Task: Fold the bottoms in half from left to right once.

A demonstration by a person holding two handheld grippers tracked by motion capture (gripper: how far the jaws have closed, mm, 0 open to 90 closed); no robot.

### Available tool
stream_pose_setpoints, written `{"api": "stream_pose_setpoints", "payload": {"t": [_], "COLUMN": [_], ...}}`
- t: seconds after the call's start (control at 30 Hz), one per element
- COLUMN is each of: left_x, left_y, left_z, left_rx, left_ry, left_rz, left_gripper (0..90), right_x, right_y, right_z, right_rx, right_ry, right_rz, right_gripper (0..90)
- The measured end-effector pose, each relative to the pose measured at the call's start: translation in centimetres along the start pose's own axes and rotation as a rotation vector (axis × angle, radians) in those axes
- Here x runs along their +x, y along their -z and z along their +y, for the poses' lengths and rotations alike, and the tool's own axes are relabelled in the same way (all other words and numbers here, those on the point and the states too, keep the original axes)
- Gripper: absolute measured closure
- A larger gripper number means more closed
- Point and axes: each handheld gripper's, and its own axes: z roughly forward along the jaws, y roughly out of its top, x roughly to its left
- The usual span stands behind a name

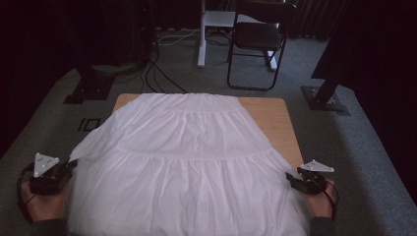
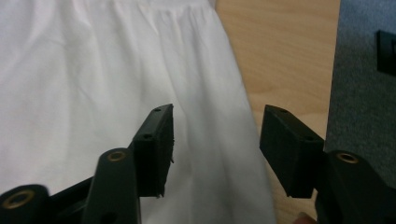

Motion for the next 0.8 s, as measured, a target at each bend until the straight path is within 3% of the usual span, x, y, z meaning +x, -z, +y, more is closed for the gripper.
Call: {"api": "stream_pose_setpoints", "payload": {"t": [0.13,0.17,0.2,0.3,0.43,0.53,0.67,0.77,0.8], "left_x": [-4.0,-4.0,-6.4,-10.6,-17.6,-24.1,-31.2,-35.0,-36.1], "left_y": [-0.3,-0.3,-0.8,-2.1,-4.5,-6.2,-7.8,-9.4,-10.4], "left_z": [2.7,2.7,4.0,5.8,8.5,10.0,10.2,9.1,8.3], "left_rx": [-0.037,-0.037,-0.056,-0.087,-0.089,-0.081,-0.066,-0.024,0.009], "left_ry": [-0.084,-0.084,-0.123,-0.181,-0.296,-0.399,-0.469,-0.509,-0.492], "left_rz": [-0.141,-0.141,-0.226,-0.38,-0.541,-0.667,-0.801,-0.873,-0.899], "left_gripper": [87.3,87.3,87.3,87.3,87.4,87.4,87.4,87.4,87.3], "right_x": [0.6,0.7,0.8,1.1,1.6,1.9,2.2,2.5,2.6], "right_y": [-0.1,-0.2,-0.4,-0.6,-0.6,-0.6,-0.7,-0.8,-0.7], "right_z": [0.2,0.2,0.2,0.2,0.5,0.7,0.8,1.1,1.2], "right_rx": [0.002,0.007,0.01,0.017,0.015,0.016,0.017,0.016,0.014], "right_ry": [0.022,0.025,0.03,0.04,0.056,0.068,0.07,0.077,0.082], "right_rz": [0.01,0.014,0.017,0.03,0.041,0.046,0.046,0.045,0.046], "right_gripper": [40.7,40.6,40.6,40.5,40.4,40.4,40.4,40.6,40.7]}}
